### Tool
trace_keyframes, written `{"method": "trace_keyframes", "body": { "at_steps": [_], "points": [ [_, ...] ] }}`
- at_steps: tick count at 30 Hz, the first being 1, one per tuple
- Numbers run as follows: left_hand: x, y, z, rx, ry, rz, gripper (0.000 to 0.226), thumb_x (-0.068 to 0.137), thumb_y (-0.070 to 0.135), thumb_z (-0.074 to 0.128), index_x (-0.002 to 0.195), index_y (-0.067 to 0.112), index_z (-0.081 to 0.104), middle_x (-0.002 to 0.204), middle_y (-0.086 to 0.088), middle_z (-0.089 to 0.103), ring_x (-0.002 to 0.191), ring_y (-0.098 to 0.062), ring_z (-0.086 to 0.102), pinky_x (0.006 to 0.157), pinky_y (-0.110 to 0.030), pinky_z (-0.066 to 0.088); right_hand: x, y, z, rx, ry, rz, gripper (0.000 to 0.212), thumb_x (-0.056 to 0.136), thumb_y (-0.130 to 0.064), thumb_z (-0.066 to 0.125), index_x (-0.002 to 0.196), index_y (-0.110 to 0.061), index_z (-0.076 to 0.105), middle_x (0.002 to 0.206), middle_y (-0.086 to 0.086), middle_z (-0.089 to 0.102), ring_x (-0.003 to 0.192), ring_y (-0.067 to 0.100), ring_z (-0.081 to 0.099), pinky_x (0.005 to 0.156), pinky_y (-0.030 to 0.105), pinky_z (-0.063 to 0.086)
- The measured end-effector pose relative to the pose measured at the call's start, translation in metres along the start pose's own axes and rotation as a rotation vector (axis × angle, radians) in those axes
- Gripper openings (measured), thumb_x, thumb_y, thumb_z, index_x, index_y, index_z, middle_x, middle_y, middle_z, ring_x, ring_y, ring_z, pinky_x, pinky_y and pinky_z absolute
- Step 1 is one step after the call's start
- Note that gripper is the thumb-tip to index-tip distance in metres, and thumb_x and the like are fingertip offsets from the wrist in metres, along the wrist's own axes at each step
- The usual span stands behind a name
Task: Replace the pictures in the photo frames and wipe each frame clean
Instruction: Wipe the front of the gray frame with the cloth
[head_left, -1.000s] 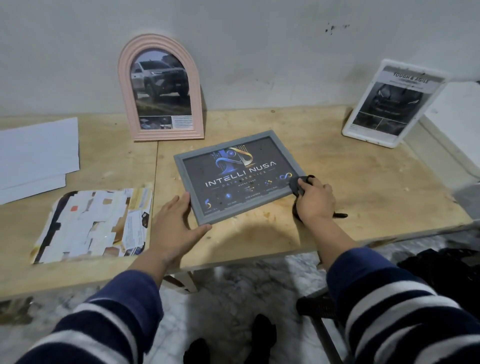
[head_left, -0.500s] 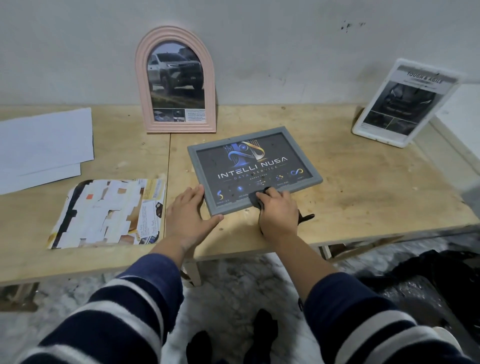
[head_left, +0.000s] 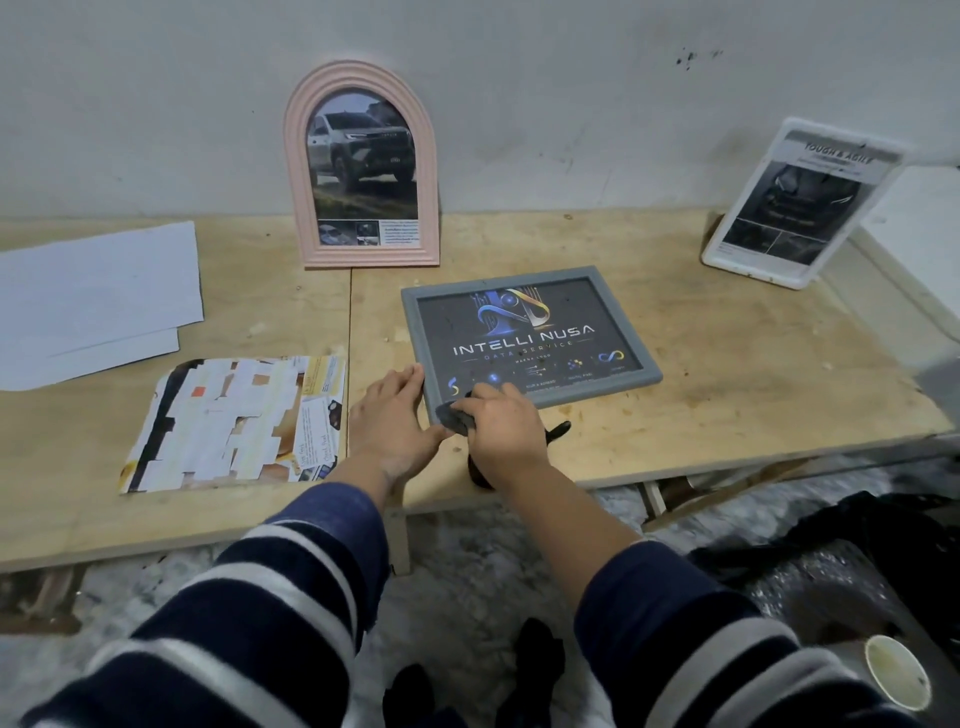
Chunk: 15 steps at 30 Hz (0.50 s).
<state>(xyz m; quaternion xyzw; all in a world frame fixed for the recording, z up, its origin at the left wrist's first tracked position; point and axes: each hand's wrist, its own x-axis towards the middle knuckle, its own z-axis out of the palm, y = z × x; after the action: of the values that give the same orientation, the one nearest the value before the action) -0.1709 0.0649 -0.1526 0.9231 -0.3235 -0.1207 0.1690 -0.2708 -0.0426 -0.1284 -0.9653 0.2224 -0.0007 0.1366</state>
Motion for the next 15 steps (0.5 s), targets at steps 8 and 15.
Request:
{"method": "trace_keyframes", "body": {
  "at_steps": [8, 15],
  "points": [
    [-0.004, 0.003, -0.002, -0.010, -0.019, 0.008, 0.095, 0.081, 0.061, 0.060, 0.154, 0.025, 0.012, 0.157, 0.001, 0.025, 0.144, -0.023, 0.021, 0.114, -0.042, 0.023, 0.029, 0.006, -0.045, 0.566, 0.028, 0.280, 0.024, 0.097, -0.016, 0.049, 0.118, -0.017, 0.061, 0.121, 0.007, 0.063, 0.111, 0.027, 0.057, 0.090, 0.031, 0.044],
    [-0.008, 0.001, 0.005, -0.068, 0.055, 0.021, 0.091, 0.080, 0.065, 0.056, 0.153, 0.024, 0.019, 0.155, 0.003, 0.027, 0.143, -0.020, 0.022, 0.116, -0.040, 0.023, 0.062, 0.002, -0.084, 1.831, -0.143, 0.773, 0.019, 0.089, -0.020, 0.047, 0.080, -0.011, 0.061, 0.070, 0.006, 0.061, 0.068, 0.023, 0.058, 0.072, 0.032, 0.051]
  ]
}}
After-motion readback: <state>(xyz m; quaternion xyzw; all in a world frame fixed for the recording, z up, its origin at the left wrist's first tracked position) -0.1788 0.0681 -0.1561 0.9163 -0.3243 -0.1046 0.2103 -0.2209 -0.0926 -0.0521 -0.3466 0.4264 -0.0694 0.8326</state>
